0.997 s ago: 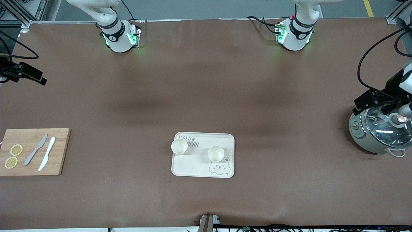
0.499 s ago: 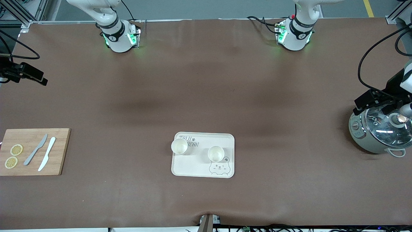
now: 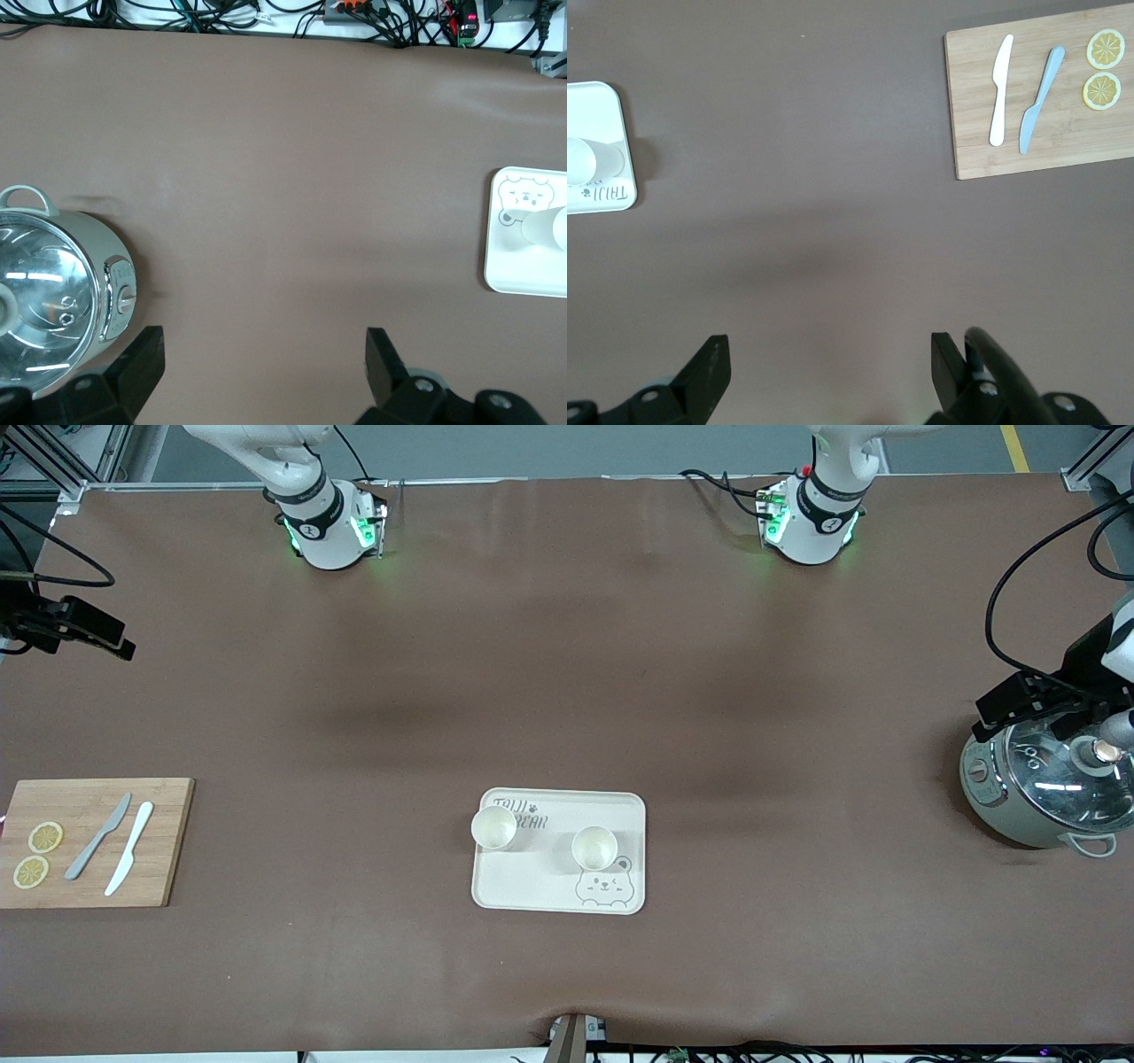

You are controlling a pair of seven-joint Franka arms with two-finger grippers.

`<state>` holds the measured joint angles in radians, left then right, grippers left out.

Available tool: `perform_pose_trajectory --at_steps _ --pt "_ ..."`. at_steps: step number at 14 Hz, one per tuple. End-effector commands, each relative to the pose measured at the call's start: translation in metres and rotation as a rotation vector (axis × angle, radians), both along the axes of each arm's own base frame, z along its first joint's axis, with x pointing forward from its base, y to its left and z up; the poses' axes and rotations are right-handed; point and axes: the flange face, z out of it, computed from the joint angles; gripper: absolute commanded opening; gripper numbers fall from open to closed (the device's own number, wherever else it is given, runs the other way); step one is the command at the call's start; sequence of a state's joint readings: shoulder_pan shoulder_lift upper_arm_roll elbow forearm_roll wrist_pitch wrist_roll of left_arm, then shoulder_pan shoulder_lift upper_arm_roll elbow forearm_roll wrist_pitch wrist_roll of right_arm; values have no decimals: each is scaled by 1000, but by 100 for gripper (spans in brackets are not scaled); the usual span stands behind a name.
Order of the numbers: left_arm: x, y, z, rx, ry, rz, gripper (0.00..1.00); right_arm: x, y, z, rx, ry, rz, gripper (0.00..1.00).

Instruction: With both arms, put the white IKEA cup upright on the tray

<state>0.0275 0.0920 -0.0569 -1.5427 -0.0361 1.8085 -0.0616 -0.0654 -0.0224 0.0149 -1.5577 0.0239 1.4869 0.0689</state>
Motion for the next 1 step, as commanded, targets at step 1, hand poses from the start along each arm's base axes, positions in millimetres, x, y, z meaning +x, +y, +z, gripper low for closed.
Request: perform_pose_trajectory --at_steps 1 --pt "2 1 4 11 8 -3 100 -6 -2 2 -4 -4 16 100"
